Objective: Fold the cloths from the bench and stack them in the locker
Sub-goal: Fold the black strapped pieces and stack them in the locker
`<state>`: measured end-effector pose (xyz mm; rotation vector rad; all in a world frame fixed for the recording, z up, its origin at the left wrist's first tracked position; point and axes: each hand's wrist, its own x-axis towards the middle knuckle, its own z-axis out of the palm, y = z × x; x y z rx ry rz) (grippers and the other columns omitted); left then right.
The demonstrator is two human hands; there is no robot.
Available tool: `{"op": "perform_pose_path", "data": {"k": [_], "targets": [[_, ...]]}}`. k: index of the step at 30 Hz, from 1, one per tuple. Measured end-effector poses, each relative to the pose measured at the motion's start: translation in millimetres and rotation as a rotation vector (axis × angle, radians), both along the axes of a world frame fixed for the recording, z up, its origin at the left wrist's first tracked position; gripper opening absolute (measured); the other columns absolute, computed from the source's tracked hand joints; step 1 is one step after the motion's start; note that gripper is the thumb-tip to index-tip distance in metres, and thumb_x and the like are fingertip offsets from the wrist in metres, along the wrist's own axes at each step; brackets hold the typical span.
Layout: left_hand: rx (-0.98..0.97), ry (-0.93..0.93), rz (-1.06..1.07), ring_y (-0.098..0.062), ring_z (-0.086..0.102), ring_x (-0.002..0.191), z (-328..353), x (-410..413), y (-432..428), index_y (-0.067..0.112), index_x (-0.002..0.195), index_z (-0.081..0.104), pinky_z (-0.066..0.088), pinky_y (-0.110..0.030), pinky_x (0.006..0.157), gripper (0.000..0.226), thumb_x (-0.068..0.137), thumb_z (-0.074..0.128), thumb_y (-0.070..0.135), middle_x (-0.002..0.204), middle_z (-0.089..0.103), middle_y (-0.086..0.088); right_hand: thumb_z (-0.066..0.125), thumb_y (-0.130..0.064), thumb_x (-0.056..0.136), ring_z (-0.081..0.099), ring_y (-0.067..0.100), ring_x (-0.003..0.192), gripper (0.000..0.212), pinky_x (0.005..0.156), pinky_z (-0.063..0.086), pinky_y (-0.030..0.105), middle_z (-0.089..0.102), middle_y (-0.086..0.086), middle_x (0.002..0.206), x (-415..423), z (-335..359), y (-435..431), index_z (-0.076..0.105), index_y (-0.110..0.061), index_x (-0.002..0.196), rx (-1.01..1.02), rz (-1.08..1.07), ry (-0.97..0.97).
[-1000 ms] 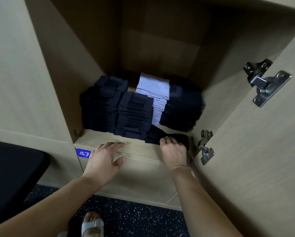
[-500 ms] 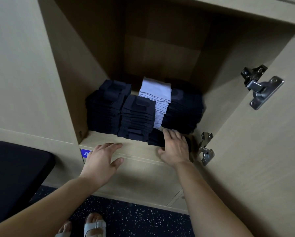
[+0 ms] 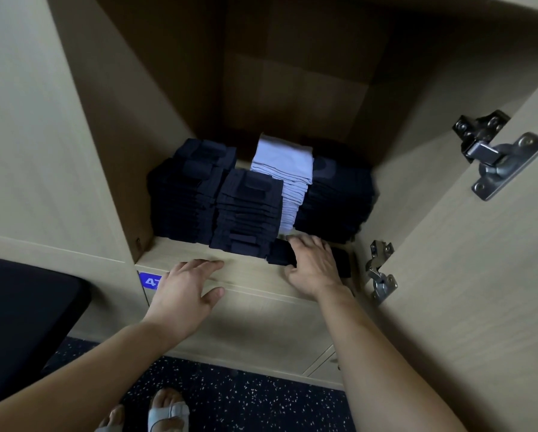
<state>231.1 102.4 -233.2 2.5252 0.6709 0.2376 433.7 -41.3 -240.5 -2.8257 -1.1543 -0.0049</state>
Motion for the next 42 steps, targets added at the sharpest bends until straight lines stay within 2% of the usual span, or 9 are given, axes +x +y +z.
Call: {"op": "perform_pose_path", "data": {"k": [7, 10, 13, 17, 21, 27, 29, 34, 42], "targets": [[0.002, 0.005, 0.002, -0.015, 0.037, 0.134, 10.6, 0.7, -1.0, 0.03, 0.144, 0.043, 0.035, -0.034, 0.109, 0.052, 0.095, 0.058, 0.033, 0.146, 0.046, 0.007, 0.058, -0.036, 0.081, 0.025, 0.019, 0.141, 0.074, 0.121, 0.008, 0.035, 0.035, 0.0, 0.151, -7.2, 7.3, -10.3, 0.03, -0.019, 0.148, 0.001, -0.007, 0.013], [0.04, 0.023, -0.004, -0.018, 0.038, 0.134, 20.5, -4.5, -1.3, 0.029, 0.145, 0.043, 0.032, -0.034, 0.11, 0.053, 0.094, 0.059, 0.037, 0.146, 0.048, 0.005, 0.055, -0.03, 0.083, 0.037, 0.024, 0.134, 0.07, 0.117, 0.021, 0.034, 0.038, 0.002, 0.149, -25.2, 18.0, -16.9, 0.031, -0.019, 0.147, -0.008, 0.007, -0.015], [0.102, 0.054, -0.002, -0.019, 0.036, 0.137, 39.0, -19.3, -1.6, 0.027, 0.147, 0.04, 0.03, -0.035, 0.111, 0.057, 0.095, 0.056, 0.043, 0.149, 0.044, 0.006, 0.051, -0.027, 0.088, 0.049, 0.027, 0.12, 0.061, 0.102, 0.035, 0.033, 0.047, 0.003, 0.141, -55.3, 36.8, -17.0, 0.031, -0.021, 0.146, 0.014, 0.019, -0.038], [0.189, 0.07, 0.034, -0.02, 0.034, 0.139, 74.2, -58.4, -1.5, 0.025, 0.148, 0.038, 0.03, -0.036, 0.111, 0.059, 0.095, 0.055, 0.045, 0.154, 0.037, 0.006, 0.048, -0.039, 0.095, 0.051, 0.025, 0.122, 0.059, 0.099, 0.039, 0.034, 0.044, 0.003, 0.143, -110.1, 65.7, -7.3, 0.029, -0.02, 0.147, 0.009, 0.099, -0.108], [0.227, 0.107, 0.11, -0.021, 0.035, 0.14, 100.8, -131.7, 1.7, 0.026, 0.148, 0.037, 0.03, -0.037, 0.11, 0.06, 0.094, 0.054, 0.046, 0.156, 0.034, 0.004, 0.05, -0.038, 0.093, 0.052, 0.024, 0.119, 0.051, 0.094, 0.04, 0.033, 0.042, 0.002, 0.142, -185.2, 91.2, 11.3, 0.036, -0.02, 0.139, 0.012, 0.231, -0.137], [0.248, 0.164, 0.299, -0.021, 0.038, 0.139, 111.2, -290.1, 15.2, 0.023, 0.148, 0.038, 0.032, -0.039, 0.11, 0.062, 0.093, 0.057, 0.045, 0.154, 0.038, 0.004, 0.049, -0.031, 0.093, 0.054, 0.026, 0.112, 0.039, 0.084, 0.044, 0.036, 0.053, 0.002, 0.128, -315.4, 108.6, 54.7, 0.045, -0.017, 0.129, 0.116, 0.436, -0.052], [0.235, 0.199, 0.398, -0.021, 0.039, 0.138, 106.7, -349.2, 20.5, 0.023, 0.148, 0.038, 0.032, -0.041, 0.11, 0.062, 0.093, 0.057, 0.045, 0.153, 0.039, 0.004, 0.05, -0.03, 0.093, 0.054, 0.026, 0.113, 0.039, 0.082, 0.043, 0.036, 0.054, 0.002, 0.127, -361.5, 107.3, 71.3, 0.046, -0.017, 0.129, 0.139, 0.513, -0.02], [0.181, 0.264, 0.632, -0.024, 0.041, 0.136, 87.8, -482.2, 22.9, 0.023, 0.145, 0.042, 0.035, -0.042, 0.108, 0.058, 0.093, 0.059, 0.043, 0.149, 0.045, 0.001, 0.051, -0.031, 0.094, 0.048, 0.026, 0.127, 0.051, 0.099, 0.04, 0.038, 0.047, 0.004, 0.143, -469.4, 95.2, 99.2, 0.04, -0.019, 0.143, 0.138, 0.673, 0.114], [0.069, 0.346, 0.901, -0.025, 0.044, 0.134, 33.5, -620.6, 6.7, 0.022, 0.143, 0.046, 0.038, -0.04, 0.106, 0.057, 0.091, 0.061, 0.043, 0.146, 0.049, 0.002, 0.049, -0.029, 0.095, 0.055, 0.026, 0.114, 0.039, 0.088, 0.042, 0.036, 0.054, 0.002, 0.131, -578.7, 56.3, 119.7, 0.048, -0.017, 0.132, -0.015, 0.875, 0.173]]}}
